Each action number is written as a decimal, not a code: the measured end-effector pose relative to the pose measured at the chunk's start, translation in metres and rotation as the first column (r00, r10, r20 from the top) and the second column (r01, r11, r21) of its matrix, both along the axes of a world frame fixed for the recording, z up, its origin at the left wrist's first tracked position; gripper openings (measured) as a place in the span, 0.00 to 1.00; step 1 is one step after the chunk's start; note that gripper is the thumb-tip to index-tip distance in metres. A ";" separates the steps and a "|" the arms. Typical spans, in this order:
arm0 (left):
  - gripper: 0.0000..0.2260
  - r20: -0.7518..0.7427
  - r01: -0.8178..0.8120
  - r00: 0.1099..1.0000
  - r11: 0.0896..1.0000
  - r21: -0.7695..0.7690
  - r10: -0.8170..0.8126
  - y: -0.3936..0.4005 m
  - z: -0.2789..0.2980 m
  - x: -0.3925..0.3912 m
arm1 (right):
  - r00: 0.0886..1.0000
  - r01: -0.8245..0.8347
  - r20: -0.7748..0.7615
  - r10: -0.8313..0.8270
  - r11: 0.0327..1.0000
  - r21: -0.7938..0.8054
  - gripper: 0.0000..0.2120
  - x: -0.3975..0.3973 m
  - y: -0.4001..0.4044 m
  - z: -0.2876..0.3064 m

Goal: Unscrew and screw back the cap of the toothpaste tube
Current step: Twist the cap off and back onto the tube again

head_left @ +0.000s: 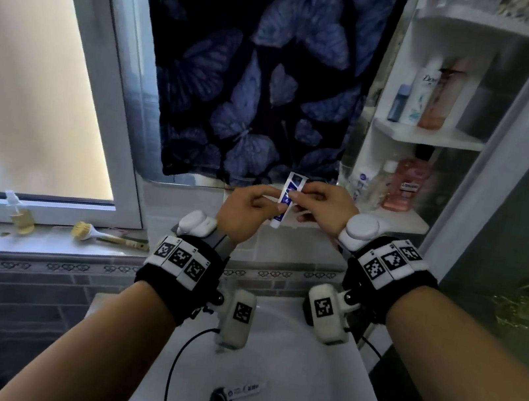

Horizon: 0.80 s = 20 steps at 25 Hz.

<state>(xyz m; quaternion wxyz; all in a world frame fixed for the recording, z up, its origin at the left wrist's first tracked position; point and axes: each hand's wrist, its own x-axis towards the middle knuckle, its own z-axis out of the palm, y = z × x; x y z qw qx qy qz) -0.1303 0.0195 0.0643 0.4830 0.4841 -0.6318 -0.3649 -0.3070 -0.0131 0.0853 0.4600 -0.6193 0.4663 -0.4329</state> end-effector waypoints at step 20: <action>0.15 0.536 -0.080 0.841 0.962 0.261 -0.076 0.077 -0.214 0.146 | 0.922 0.297 -0.270 -0.279 0.954 0.030 0.08 0.158 0.082 -0.226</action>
